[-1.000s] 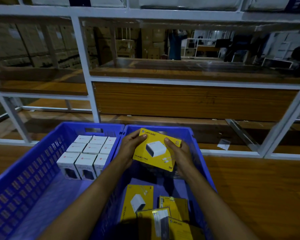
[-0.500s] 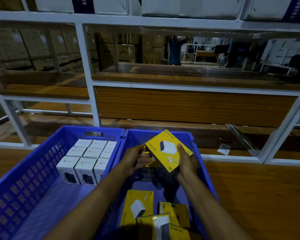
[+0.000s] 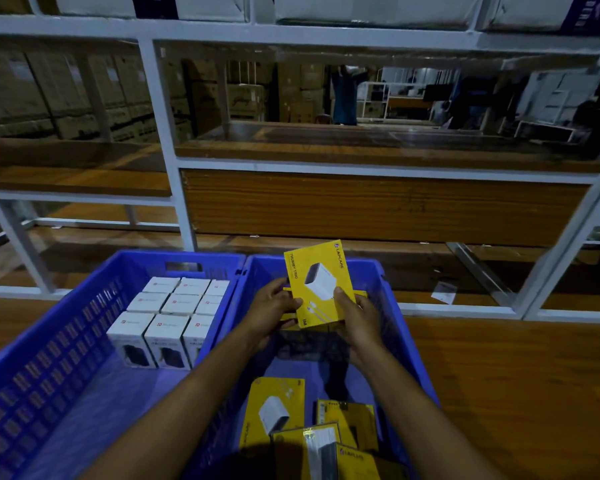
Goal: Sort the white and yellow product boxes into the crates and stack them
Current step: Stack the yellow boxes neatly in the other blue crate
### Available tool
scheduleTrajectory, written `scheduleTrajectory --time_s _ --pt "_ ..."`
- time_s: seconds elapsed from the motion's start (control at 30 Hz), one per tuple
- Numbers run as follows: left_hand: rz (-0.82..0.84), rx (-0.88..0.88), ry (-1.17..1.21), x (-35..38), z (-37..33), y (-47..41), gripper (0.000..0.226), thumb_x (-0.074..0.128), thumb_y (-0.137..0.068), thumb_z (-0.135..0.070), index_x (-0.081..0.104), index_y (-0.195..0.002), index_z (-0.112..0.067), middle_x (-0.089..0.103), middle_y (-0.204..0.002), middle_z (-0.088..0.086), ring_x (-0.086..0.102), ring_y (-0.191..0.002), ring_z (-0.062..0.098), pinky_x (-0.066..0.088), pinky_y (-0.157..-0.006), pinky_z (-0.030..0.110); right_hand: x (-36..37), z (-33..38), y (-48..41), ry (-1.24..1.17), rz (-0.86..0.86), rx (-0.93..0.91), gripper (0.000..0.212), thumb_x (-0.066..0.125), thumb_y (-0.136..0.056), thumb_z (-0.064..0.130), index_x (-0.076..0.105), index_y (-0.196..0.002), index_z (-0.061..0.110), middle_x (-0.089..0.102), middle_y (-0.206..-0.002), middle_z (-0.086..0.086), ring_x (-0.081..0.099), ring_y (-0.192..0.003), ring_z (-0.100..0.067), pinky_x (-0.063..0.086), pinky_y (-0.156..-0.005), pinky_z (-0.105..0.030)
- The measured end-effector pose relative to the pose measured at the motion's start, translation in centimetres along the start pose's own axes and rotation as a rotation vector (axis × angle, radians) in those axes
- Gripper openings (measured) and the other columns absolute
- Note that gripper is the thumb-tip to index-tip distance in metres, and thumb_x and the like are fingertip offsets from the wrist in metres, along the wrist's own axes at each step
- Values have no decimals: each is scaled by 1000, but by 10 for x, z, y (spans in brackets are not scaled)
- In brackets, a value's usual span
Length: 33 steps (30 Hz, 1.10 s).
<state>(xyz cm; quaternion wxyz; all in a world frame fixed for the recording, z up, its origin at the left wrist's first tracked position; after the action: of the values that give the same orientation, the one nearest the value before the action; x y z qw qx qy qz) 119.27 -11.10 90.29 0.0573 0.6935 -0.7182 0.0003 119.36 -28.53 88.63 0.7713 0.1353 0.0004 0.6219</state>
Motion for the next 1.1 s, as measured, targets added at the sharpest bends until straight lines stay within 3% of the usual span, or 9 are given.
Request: scheduleTrajectory --time_s 0.17,0.27,0.33,0.47,0.63,0.83,0.93,1.0,1.1 --pt "-65 52 24 -5 -1 -4 55 55 -91 8 57 -133 -28 71 -115 8 69 -103 33 55 -86 60 4 -1 1 192 68 -65 39 66 -75 56 73 -97 25 74 -99 4 69 -95 -22 57 -86 -55" --pt "-69 60 42 -5 -1 -6 59 51 -91 13 54 -136 -24 69 -119 11 70 -101 33 57 -84 57 9 2 9 214 88 -15 25 64 -90 37 61 -86 12 66 -89 6 63 -91 -24 56 -89 -55" --pt "-77 49 40 -6 1 -7 56 51 -93 11 53 -138 -22 69 -118 13 70 -100 33 57 -84 55 7 -1 7 205 75 17 20 59 -98 26 54 -83 14 60 -90 8 58 -91 -22 57 -87 -49" --pt "-67 41 23 -3 4 -6 47 52 -96 5 53 -136 -19 69 -113 17 68 -98 33 54 -84 54 3 -4 -3 256 47 -58 21 55 -98 26 65 -84 14 68 -94 -16 60 -79 -29 47 -62 -37" --pt "-13 -20 26 -1 10 -5 49 58 -91 8 55 -133 -17 73 -110 12 73 -91 27 60 -66 38 -2 -6 -13 272 21 -25 23 58 -97 28 68 -83 13 71 -90 -15 65 -77 -35 45 -61 -36" --pt "37 -51 -94 -1 15 -6 73 64 -78 21 49 -140 -15 70 -115 10 70 -99 32 60 -77 47 -5 -14 -23 221 29 42 23 58 -98 24 62 -77 17 68 -83 -8 59 -70 -24 41 -53 -28" --pt "105 8 -193 1 10 -2 86 67 -75 20 45 -143 -28 67 -120 7 70 -100 30 59 -78 45 -8 -16 -29 217 20 62 21 55 -99 27 61 -82 16 66 -83 -8 59 -68 -23 41 -53 -29" --pt "119 44 -272 2 8 1 88 65 -75 19 42 -142 -33 69 -111 9 70 -93 31 58 -74 44 -10 -15 -29 237 4 64 21 52 -99 27 61 -84 15 63 -77 -6 58 -68 -24 41 -54 -30" --pt "106 78 -387 6 6 6 76 63 -77 18 46 -140 -20 68 -93 7 66 -77 22 55 -69 42 -13 -14 -28 300 -15 62 23 51 -97 25 59 -78 14 56 -66 -8 54 -64 -27 39 -56 -33"
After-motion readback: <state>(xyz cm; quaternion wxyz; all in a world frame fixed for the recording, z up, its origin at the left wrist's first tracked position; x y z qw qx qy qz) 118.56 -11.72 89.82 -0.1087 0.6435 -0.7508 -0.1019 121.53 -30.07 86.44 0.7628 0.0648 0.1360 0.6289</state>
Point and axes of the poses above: each hand's wrist, its own y-axis away from the middle knuckle, its own x-axis out of the palm, z = x × y, the point moved 4 cm from there along -y, towards the middle knuckle
